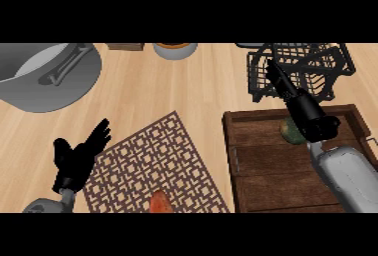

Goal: Pick the squash from the tray and place it in the tiered basket

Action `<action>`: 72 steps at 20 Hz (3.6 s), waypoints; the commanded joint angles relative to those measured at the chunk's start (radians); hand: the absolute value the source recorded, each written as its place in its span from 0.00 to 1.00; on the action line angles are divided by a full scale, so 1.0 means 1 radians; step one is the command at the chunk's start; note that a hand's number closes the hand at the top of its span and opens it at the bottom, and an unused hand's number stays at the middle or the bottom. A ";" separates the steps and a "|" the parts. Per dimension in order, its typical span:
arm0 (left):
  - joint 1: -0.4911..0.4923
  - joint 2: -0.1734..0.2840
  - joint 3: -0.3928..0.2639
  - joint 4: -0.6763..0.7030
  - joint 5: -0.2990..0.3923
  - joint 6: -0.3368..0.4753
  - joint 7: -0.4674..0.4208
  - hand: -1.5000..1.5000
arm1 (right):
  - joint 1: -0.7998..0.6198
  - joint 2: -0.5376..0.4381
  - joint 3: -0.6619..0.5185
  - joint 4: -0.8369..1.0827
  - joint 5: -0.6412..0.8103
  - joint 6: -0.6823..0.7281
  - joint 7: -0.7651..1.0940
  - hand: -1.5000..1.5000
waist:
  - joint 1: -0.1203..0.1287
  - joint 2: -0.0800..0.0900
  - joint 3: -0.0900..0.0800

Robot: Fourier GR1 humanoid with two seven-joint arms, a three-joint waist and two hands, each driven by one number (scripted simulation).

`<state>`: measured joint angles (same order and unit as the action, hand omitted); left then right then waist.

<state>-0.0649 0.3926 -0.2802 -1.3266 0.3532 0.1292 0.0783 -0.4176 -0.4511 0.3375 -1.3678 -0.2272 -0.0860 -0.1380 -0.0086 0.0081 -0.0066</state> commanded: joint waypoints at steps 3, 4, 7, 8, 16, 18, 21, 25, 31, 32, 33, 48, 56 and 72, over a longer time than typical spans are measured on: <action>-0.061 -0.013 0.018 -0.090 -0.068 0.079 -0.079 0.50 | -0.042 -0.037 -0.171 0.064 -0.305 0.328 -0.119 1.00 | 0.035 -0.004 0.014; -0.098 -0.011 0.037 -0.081 -0.080 0.091 -0.108 0.50 | -0.052 -0.024 -0.182 0.046 -0.370 0.395 -0.129 1.00 | 0.029 -0.001 0.017; -0.104 -0.023 0.047 -0.090 -0.070 0.102 -0.110 0.50 | 0.003 0.165 -0.337 0.091 -0.560 0.208 -0.159 1.00 | -0.030 0.012 0.071; -0.174 -0.042 0.024 -0.152 -0.127 0.161 -0.106 0.50 | -0.063 -0.147 -0.288 0.249 -0.396 0.472 -0.111 1.00 | 0.048 0.019 0.016; -0.190 -0.085 0.001 -0.146 -0.171 0.217 -0.109 0.50 | -0.016 -0.144 -0.261 0.319 -0.850 1.125 0.040 0.00 | 0.044 0.019 0.019; -0.159 -0.106 -0.032 -0.159 -0.192 0.229 -0.125 0.50 | -0.036 -0.240 -0.314 0.386 -0.890 1.246 0.032 0.00 | 0.051 0.019 0.017; -0.178 -0.106 -0.021 -0.147 -0.196 0.242 -0.107 0.50 | -0.078 -0.380 -0.368 0.394 -0.803 1.349 0.044 0.00 | 0.042 0.016 0.017; -0.178 -0.110 -0.019 -0.132 -0.197 0.242 -0.111 0.50 | -0.156 -0.496 -0.430 0.266 -0.651 1.375 0.065 0.00 | 0.029 0.008 0.017; -0.164 -0.109 -0.021 -0.118 -0.205 0.245 -0.114 0.50 | -0.246 -0.568 -0.528 0.025 -0.404 1.347 0.052 0.00 | 0.034 0.006 0.016; -0.149 -0.129 -0.045 -0.143 -0.227 0.275 -0.110 0.50 | -0.213 -0.565 -0.547 -0.019 -0.361 1.361 0.036 0.00 | 0.019 -0.003 0.020; -0.152 -0.117 -0.019 -0.140 -0.201 0.256 -0.108 0.50 | -0.215 -0.547 -0.554 -0.066 -0.317 1.354 0.029 0.00 | 0.026 0.001 0.019; -0.136 -0.153 -0.047 -0.143 -0.254 0.292 -0.105 0.50 | -0.042 -0.452 -0.593 -0.378 0.177 1.314 -0.220 0.00 | 0.027 0.009 0.015; -0.145 -0.135 -0.042 -0.193 -0.257 0.276 -0.058 0.50 | 0.073 -0.520 -0.443 -0.440 0.447 1.146 -0.359 0.00 | 0.035 0.004 0.014; -0.119 -0.156 -0.028 -0.188 -0.271 0.242 -0.091 0.50 | 0.072 -0.670 -0.149 -0.037 0.827 0.549 -0.856 0.00 | 0.043 0.000 0.008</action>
<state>-0.1920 0.2457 -0.3019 -1.4957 0.0891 0.3767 -0.0197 -0.3013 -1.1123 0.1358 -1.5200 0.5326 0.4389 -0.7955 0.0311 0.0098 0.0022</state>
